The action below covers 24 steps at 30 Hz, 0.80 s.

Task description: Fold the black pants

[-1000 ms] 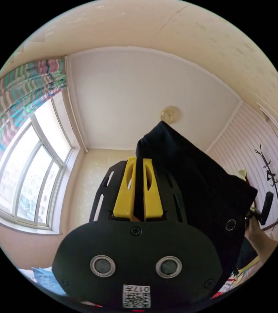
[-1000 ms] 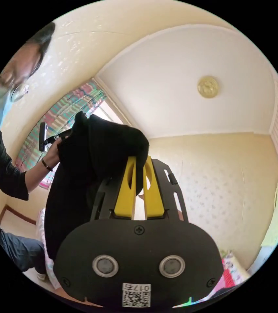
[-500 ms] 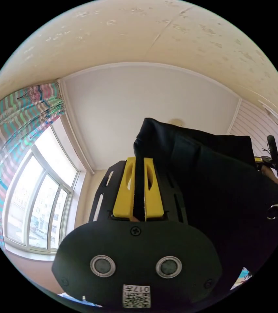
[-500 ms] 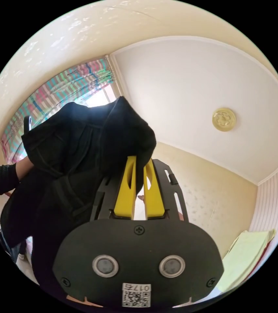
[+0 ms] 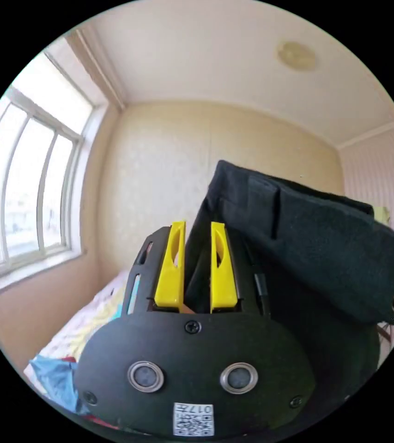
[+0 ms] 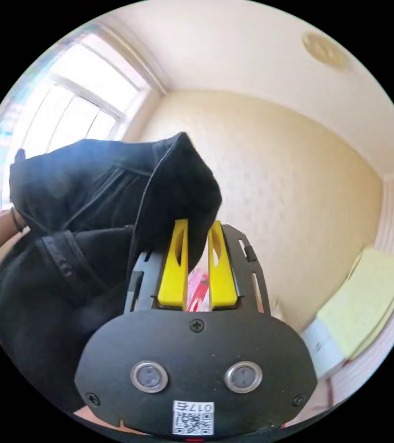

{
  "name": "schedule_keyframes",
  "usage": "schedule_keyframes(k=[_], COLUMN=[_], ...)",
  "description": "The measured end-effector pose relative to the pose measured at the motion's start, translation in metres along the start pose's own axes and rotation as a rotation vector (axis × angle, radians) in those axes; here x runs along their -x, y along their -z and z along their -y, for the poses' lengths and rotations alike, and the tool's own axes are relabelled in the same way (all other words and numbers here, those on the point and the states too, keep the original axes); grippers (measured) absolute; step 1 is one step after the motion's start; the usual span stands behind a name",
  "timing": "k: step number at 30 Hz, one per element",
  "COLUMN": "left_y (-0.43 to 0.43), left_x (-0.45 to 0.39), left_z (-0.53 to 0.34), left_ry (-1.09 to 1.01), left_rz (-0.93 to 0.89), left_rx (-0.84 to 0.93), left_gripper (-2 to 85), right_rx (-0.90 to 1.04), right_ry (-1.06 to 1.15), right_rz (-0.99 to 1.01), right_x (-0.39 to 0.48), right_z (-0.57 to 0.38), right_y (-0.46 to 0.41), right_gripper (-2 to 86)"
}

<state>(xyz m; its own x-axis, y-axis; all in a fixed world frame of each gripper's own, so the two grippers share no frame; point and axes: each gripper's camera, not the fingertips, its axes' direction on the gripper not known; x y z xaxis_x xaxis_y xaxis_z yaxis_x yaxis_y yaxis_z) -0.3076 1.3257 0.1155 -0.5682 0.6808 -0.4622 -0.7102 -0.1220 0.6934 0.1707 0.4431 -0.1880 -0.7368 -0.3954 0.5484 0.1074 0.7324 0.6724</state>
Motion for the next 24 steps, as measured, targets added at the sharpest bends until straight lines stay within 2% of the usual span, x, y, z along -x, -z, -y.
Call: schedule_keyframes(k=[1, 2, 4, 7, 9, 11, 13, 16, 19, 24], left_y=[-0.066, -0.099, -0.128, -0.15, -0.132, -0.09, -0.052, 0.013, 0.062, 0.104], left_x=[-0.004, -0.006, -0.005, 0.009, 0.029, 0.061, 0.079, 0.108, 0.142, 0.197], left_z=[-0.023, -0.058, -0.118, -0.236, -0.299, -0.358, -0.382, -0.399, -0.408, -0.405], left_ry=[-0.079, -0.159, -0.244, -0.357, -0.349, -0.304, -0.291, -0.285, -0.129, 0.103], left_rz=[0.009, -0.01, -0.017, -0.075, -0.141, -0.223, -0.223, -0.239, -0.213, -0.117], left_rx=[0.136, 0.126, 0.107, 0.209, 0.242, 0.324, 0.393, 0.511, 0.648, 0.666], left_gripper=[8.6, 8.6, 8.5, 8.6, 8.3, 8.1, 8.4, 8.9, 11.3, 12.3], right_rx=[0.009, -0.017, 0.018, 0.162, 0.236, 0.261, 0.266, 0.244, 0.301, 0.392], right_ry=[-0.039, -0.103, -0.124, -0.013, 0.015, -0.014, -0.086, -0.211, -0.329, -0.395], right_rz=[0.017, 0.081, 0.143, 0.146, 0.188, 0.237, 0.27, 0.291, 0.201, 0.077], right_x=[-0.012, -0.032, -0.053, -0.051, -0.038, -0.026, -0.015, 0.001, 0.015, 0.02], right_z=[-0.018, -0.058, -0.117, -0.23, -0.32, -0.376, -0.416, -0.457, -0.49, -0.519], right_y=[-0.019, -0.049, -0.085, -0.118, -0.108, -0.083, -0.047, 0.026, 0.092, 0.158], right_gripper=[7.3, 7.6, 8.4, 11.2, 12.1, 12.4, 12.6, 13.1, 14.2, 15.0])
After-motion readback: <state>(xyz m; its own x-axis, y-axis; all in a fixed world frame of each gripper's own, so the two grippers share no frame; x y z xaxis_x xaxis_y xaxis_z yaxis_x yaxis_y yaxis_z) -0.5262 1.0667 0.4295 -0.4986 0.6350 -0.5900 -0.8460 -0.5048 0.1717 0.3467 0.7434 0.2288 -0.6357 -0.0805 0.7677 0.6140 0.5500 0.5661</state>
